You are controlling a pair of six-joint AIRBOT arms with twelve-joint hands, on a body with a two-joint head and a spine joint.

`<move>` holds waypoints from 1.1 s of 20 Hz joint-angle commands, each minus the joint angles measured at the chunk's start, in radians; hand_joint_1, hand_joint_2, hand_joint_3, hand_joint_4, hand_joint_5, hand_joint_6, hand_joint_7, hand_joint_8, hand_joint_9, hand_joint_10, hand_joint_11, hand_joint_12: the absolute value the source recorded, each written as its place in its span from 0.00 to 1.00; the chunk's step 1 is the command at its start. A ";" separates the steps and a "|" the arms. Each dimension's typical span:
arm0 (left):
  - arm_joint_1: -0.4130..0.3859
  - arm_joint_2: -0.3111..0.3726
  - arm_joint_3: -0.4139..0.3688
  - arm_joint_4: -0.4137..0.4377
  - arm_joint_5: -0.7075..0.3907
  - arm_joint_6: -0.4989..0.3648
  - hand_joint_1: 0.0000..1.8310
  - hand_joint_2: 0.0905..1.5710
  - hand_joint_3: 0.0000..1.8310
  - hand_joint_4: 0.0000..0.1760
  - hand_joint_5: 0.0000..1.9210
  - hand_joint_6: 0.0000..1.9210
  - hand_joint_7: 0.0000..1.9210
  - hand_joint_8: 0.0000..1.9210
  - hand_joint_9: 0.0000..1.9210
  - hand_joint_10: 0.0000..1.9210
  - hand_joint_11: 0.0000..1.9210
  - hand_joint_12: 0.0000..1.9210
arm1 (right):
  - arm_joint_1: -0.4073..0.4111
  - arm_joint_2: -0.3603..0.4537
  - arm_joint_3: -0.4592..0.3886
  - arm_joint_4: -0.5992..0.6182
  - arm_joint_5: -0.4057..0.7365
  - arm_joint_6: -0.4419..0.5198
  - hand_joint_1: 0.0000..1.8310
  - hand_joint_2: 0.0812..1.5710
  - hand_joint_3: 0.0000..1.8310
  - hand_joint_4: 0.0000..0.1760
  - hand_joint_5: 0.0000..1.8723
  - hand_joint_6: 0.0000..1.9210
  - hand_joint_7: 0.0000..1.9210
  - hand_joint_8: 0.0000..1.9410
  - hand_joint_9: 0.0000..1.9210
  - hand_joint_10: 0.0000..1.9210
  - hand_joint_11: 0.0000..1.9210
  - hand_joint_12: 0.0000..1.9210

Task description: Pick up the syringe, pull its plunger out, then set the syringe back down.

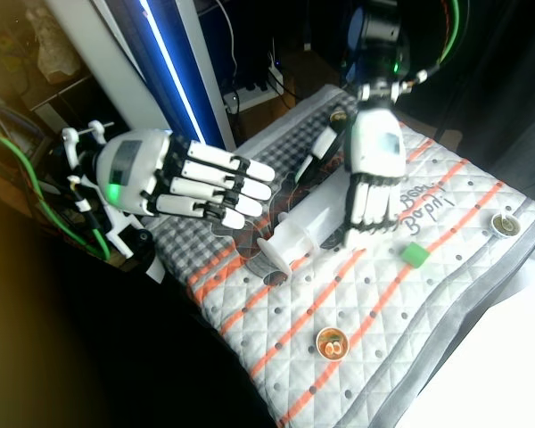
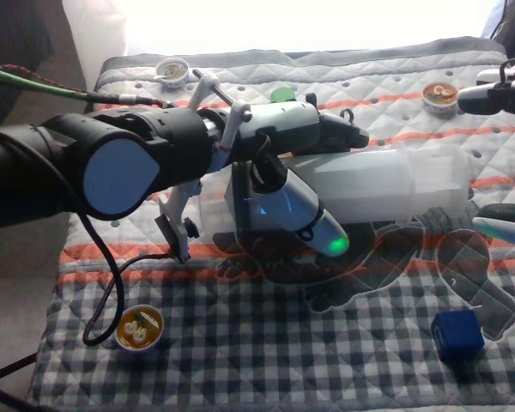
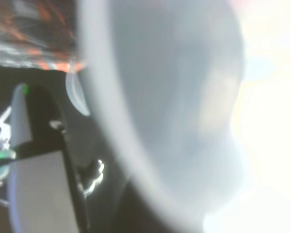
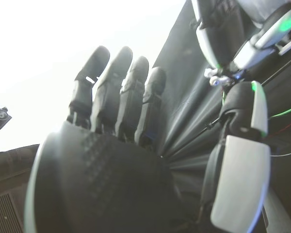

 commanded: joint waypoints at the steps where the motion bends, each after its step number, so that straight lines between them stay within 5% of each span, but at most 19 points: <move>1: -0.007 -0.007 0.007 -0.004 0.066 -0.007 0.57 0.46 0.00 0.00 0.15 0.01 0.18 0.01 0.16 0.03 0.00 0.61 | 0.009 0.000 0.004 -0.016 0.124 0.005 0.59 0.55 0.00 0.00 0.25 0.29 0.22 0.26 0.10 0.49 0.00 0.71; 6: 0.014 -0.031 0.043 -0.014 0.030 -0.008 0.56 0.50 0.00 0.00 0.20 0.01 0.23 0.01 0.21 0.04 0.00 0.74 | 0.011 0.000 0.005 -0.016 0.124 0.007 0.59 0.57 0.00 0.00 0.25 0.32 0.20 0.36 0.12 0.49 0.01 0.73; 8: 0.023 -0.038 0.055 -0.037 0.042 -0.008 0.61 0.59 0.01 0.00 0.36 0.01 0.32 0.01 0.23 0.14 0.00 0.78 | 0.011 0.000 0.006 -0.016 0.125 0.009 0.61 0.58 0.00 0.00 0.26 0.30 0.20 0.34 0.12 0.47 0.01 0.72; 9: 0.024 -0.037 0.055 -0.043 0.049 -0.008 0.63 0.67 0.00 0.00 0.49 0.39 0.39 0.02 0.23 0.23 0.00 0.85 | 0.011 0.000 0.006 -0.016 0.125 0.009 0.59 0.58 0.00 0.00 0.27 0.31 0.21 0.33 0.13 0.46 0.03 0.72; 10: 0.025 -0.034 0.055 -0.053 0.062 -0.008 0.63 0.69 0.00 0.00 0.50 0.49 0.42 0.02 0.19 0.35 0.00 0.87 | 0.011 0.000 0.006 -0.016 0.125 0.009 0.58 0.59 0.00 0.00 0.28 0.32 0.22 0.33 0.14 0.45 0.03 0.72; 11: 0.026 -0.026 0.056 -0.074 0.084 -0.008 0.66 0.73 0.01 0.00 0.52 0.53 0.36 0.55 0.20 0.47 0.03 0.87 | 0.011 0.000 0.006 -0.016 0.125 0.009 0.58 0.60 0.00 0.00 0.27 0.34 0.22 0.33 0.14 0.45 0.04 0.73; 13: 0.024 -0.007 0.064 -0.119 0.123 -0.008 0.64 0.79 0.00 0.00 0.45 0.65 0.28 0.76 0.15 0.57 0.01 0.88 | 0.011 0.000 0.007 -0.016 0.124 0.009 0.58 0.59 0.00 0.00 0.26 0.36 0.23 0.31 0.15 0.45 0.04 0.73; 15: 0.009 0.027 0.061 -0.160 0.169 -0.007 0.64 0.79 0.00 0.00 0.44 0.68 0.29 0.76 0.15 0.53 0.00 0.81 | 0.011 0.000 0.011 -0.016 0.124 0.009 0.58 0.59 0.00 0.00 0.26 0.37 0.22 0.30 0.14 0.45 0.04 0.73; 18: -0.007 0.102 0.005 -0.168 0.256 -0.007 0.65 0.78 0.00 0.00 0.44 0.69 0.31 0.73 0.19 0.60 0.00 0.91 | 0.012 0.000 0.013 -0.017 0.124 0.009 0.60 0.58 0.00 0.00 0.26 0.33 0.24 0.26 0.14 0.42 0.01 0.74; 20: -0.008 0.138 -0.027 -0.166 0.284 -0.007 0.65 0.78 0.00 0.00 0.45 0.70 0.31 0.71 0.23 0.56 0.13 0.86 | 0.012 0.000 0.013 -0.017 0.124 0.009 0.58 0.56 0.00 0.00 0.24 0.17 0.22 0.10 0.12 0.27 0.00 0.62; 21: -0.006 0.174 -0.072 -0.144 0.316 -0.006 0.65 0.77 0.00 0.00 0.46 0.66 0.34 0.69 0.29 0.56 0.20 0.84 | 0.017 0.000 0.012 -0.019 0.124 0.009 0.58 0.56 0.00 0.00 0.22 0.04 0.18 0.01 0.12 0.08 0.00 0.44; 22: -0.002 0.190 -0.092 -0.134 0.328 -0.006 0.65 0.77 0.00 0.00 0.46 0.66 0.34 0.69 0.29 0.56 0.20 0.84 | 0.019 0.000 0.012 -0.020 0.124 0.009 0.58 0.56 0.00 0.00 0.22 0.04 0.18 0.01 0.12 0.08 0.00 0.44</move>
